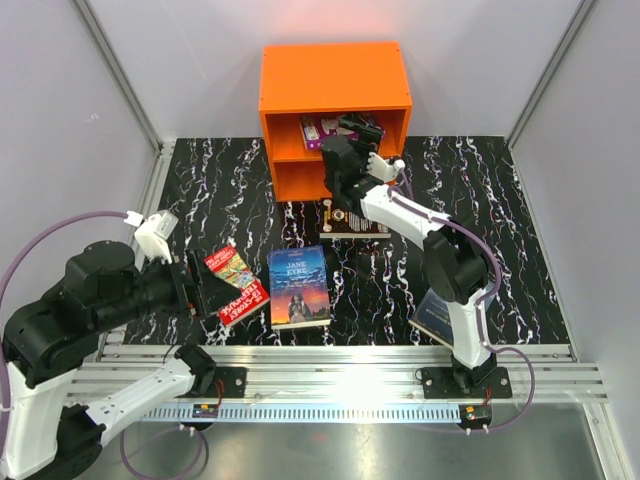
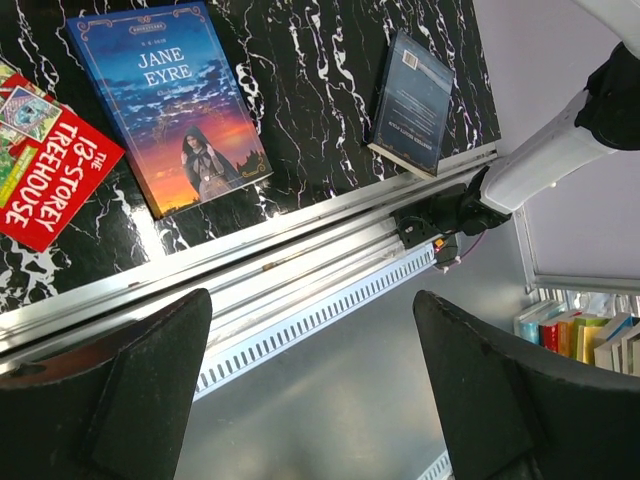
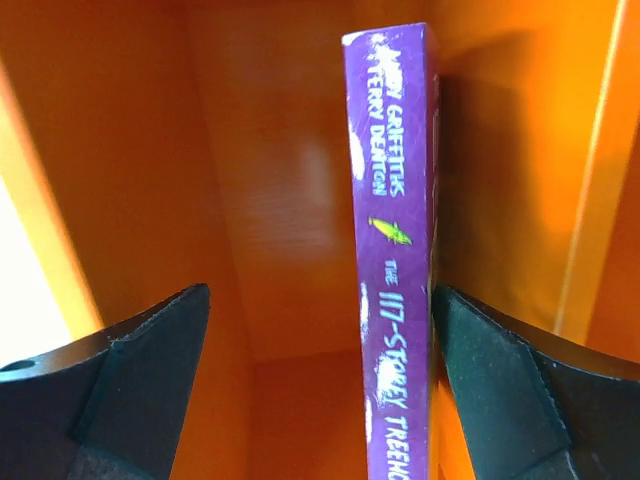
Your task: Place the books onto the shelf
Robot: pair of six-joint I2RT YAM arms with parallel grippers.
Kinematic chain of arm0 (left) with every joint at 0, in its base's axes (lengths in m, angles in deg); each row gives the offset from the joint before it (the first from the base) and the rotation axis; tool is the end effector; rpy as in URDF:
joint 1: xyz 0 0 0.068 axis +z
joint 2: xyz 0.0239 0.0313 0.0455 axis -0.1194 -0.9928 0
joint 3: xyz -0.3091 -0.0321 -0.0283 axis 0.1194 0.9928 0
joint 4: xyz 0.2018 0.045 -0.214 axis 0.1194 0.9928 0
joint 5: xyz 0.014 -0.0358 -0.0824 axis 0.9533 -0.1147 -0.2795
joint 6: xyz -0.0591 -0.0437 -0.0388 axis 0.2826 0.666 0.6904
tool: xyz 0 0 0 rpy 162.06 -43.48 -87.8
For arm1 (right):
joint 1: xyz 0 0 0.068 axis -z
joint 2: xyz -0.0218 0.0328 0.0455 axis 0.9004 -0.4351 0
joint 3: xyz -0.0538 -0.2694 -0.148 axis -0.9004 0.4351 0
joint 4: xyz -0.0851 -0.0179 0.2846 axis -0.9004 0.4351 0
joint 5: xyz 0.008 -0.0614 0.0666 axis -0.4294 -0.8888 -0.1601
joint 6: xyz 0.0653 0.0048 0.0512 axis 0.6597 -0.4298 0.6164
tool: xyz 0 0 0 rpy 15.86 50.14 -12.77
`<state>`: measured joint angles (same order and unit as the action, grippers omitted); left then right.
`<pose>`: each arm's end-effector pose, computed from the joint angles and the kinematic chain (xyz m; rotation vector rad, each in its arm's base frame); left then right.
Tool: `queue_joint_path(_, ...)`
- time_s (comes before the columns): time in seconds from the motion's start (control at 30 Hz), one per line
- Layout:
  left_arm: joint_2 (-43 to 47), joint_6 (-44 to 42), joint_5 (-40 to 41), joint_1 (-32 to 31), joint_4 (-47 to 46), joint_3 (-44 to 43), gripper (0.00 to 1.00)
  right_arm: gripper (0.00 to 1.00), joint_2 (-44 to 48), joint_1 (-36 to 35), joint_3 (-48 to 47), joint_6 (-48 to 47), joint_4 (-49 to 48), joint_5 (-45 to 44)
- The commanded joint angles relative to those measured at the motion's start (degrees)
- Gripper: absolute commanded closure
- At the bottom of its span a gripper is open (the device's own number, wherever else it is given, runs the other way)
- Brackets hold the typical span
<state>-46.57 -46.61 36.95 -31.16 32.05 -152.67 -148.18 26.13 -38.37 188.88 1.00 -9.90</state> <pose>0.0467 -0.0478 0.4830 0.0649 2.2691 -0.8870 0.4804 0.2956 0.3111 1.4575 0.9559 0.8631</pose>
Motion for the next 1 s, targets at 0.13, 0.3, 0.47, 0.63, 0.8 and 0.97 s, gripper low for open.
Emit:
queue_joint_path(0.13, -0.87, -2.97, 0.57, -0.04, 8.54, -1.68, 0.14, 0.0, 9.13, -2.08, 10.06, 3.78, 0.56, 7.01)
queue_joint_path(0.3, -0.95, -2.53, -0.22, -0.12, 7.04, -0.28, 0.14, 0.0, 10.9, -4.01, 20.01, 6.34, -5.15, 15.54)
queue_joint_path(0.47, -1.22, -1.13, -1.46, -0.12, 4.93, 1.13, 0.14, 0.0, 11.07, -4.28, 22.83, 5.64, -9.72, 20.74)
queue_joint_path(0.63, 0.01, 1.07, -0.75, -0.04, 4.05, 2.53, 0.14, 0.0, 10.19, -2.27, 19.51, 2.49, -11.31, 20.29)
queue_joint_path(0.8, 0.19, 3.18, 0.39, -0.04, 3.96, 2.8, 0.14, 0.0, 9.23, -1.47, 15.89, -0.25, -10.43, 23.1)
queue_joint_path(0.97, 1.07, 5.9, 1.8, -0.04, 3.53, 4.11, 0.14, 0.0, 6.51, 1.25, 13.78, 0.54, -11.13, 26.36)
